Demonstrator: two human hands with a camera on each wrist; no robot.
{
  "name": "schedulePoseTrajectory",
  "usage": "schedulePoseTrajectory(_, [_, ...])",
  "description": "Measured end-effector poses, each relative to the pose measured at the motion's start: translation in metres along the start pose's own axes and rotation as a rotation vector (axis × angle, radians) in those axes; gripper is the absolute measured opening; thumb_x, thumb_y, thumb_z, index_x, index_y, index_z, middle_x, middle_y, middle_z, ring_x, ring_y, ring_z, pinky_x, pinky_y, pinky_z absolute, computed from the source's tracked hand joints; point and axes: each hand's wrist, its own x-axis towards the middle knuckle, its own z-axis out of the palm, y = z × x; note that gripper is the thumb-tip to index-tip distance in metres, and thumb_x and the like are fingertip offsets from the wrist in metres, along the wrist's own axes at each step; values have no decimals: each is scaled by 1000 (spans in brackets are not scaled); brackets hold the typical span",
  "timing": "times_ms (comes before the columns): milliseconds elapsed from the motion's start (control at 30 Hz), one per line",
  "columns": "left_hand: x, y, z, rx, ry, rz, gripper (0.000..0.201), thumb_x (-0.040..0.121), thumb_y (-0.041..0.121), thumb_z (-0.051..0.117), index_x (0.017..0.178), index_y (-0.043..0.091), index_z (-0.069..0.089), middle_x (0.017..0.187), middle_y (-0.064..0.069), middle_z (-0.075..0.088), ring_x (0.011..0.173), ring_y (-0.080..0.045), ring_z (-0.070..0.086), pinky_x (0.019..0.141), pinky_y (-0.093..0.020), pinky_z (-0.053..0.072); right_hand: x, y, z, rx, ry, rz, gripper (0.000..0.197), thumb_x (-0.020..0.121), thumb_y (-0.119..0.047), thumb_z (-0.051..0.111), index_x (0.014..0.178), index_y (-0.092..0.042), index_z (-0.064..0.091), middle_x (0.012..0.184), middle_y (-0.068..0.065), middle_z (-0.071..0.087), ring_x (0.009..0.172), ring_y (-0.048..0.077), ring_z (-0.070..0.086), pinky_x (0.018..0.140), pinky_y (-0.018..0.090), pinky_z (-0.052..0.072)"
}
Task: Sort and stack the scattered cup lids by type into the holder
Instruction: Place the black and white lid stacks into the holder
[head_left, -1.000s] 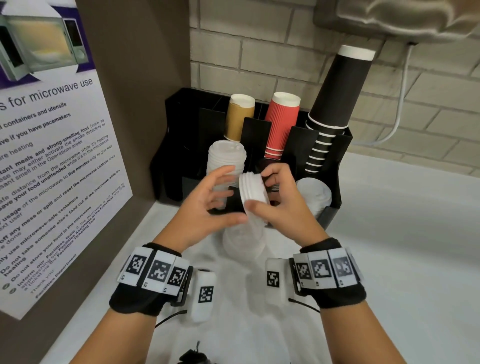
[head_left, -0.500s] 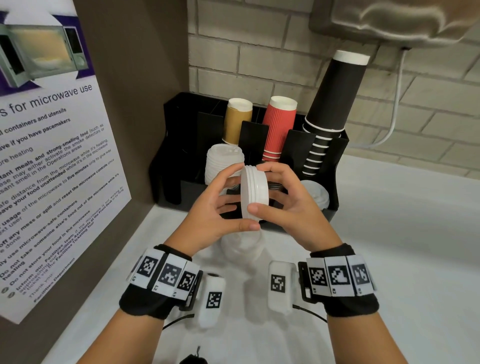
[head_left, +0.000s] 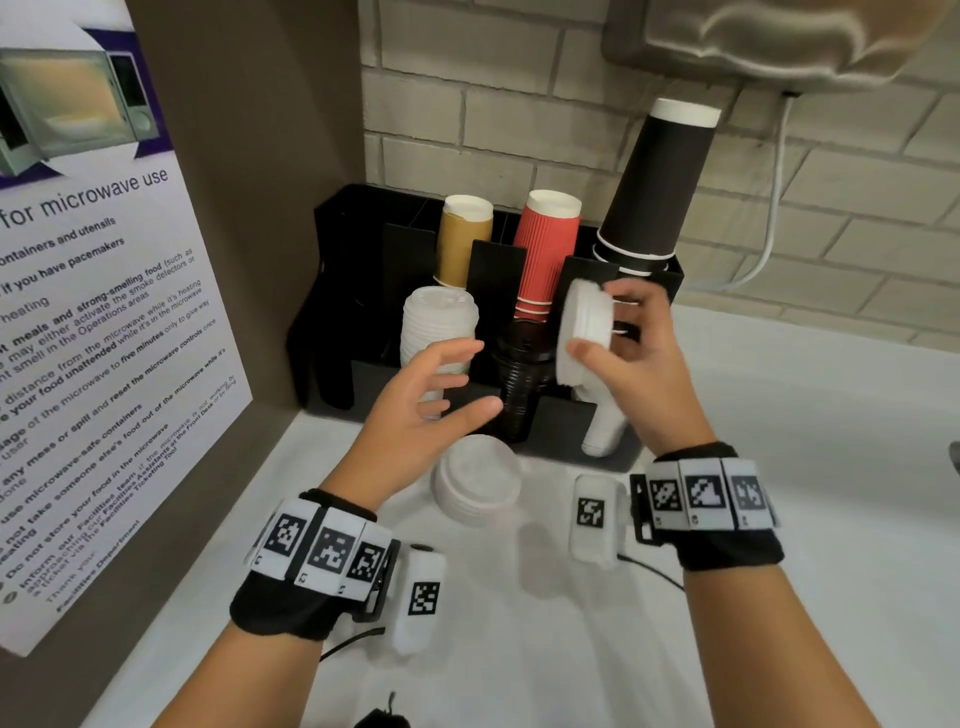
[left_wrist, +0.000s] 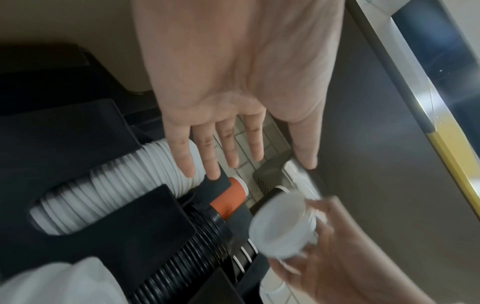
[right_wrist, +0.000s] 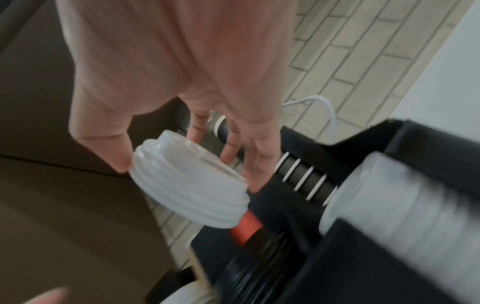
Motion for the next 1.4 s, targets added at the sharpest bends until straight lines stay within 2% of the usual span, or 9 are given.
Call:
schedulePoseTrajectory(67, [-1,-2,-6,-1,42,3,43,74,42,70,115,41,59,123,18,59,113,-3,58,99,-45,50,15,10,-17,-109,73,12,54,74,-14,77,111,-30,42,111,-5,55,105,21,61,77,25,54])
schedulePoseTrajectory(133, [-1,-5,-11,-10,66,7,40,74,39,71,112,37,61,119,15,60,110,-8,60,97,-47,51,25,20,-32,-307,54,41,56,73,-11,78,114,-26,42,117,4,53,109,23,56,86,34,52])
schedulePoseTrajectory(267, [1,-9,-16,0,83,27,34,78,29,73,110,36,61,119,13,60,109,-13,61,96,-41,52,34,31,-48,-704,-91,108,59,68,-20,77,118,-31,48,120,1,46,109,23,49,97,51,41])
schedulePoseTrajectory(400, [4,-14,-19,14,90,36,33,85,17,72,111,33,61,119,9,60,107,-14,62,94,-35,53,36,35,-47,-908,-230,123,63,71,-23,76,126,-30,46,124,1,43,112,27,48,100,50,34])
schedulePoseTrajectory(733, [3,-15,-23,16,94,56,33,85,15,71,109,35,60,118,4,60,104,-10,62,88,-23,51,35,46,-44,-1054,-334,128,70,65,-20,77,127,-31,44,130,2,40,116,26,44,87,39,25])
schedulePoseTrajectory(933, [3,-15,-22,-5,96,57,32,86,13,70,109,34,61,117,2,60,104,-13,62,90,-28,51,32,49,-46,-1183,-378,133,78,66,-24,76,133,-37,40,135,-2,38,123,22,40,97,44,26])
schedulePoseTrajectory(1267, [2,-16,-22,-5,107,62,32,86,13,70,108,35,61,115,4,60,103,-12,62,90,-27,51,17,48,-38,-1401,-372,86,68,75,-26,70,135,-33,39,126,2,42,115,25,40,92,45,33])
schedulePoseTrajectory(1333, [2,-16,-23,-8,110,62,33,86,13,70,108,35,61,116,3,60,103,-13,63,88,-25,51,13,42,-33,-1411,-327,51,68,74,-24,70,135,-31,40,127,2,42,116,26,39,91,44,33])
schedulePoseTrajectory(1400, [2,-17,-25,-3,116,61,32,86,13,70,109,34,61,117,1,60,103,-15,63,86,-24,51,6,32,-23,-1255,-210,-96,60,73,-19,69,128,-26,49,122,4,46,111,27,42,88,43,35])
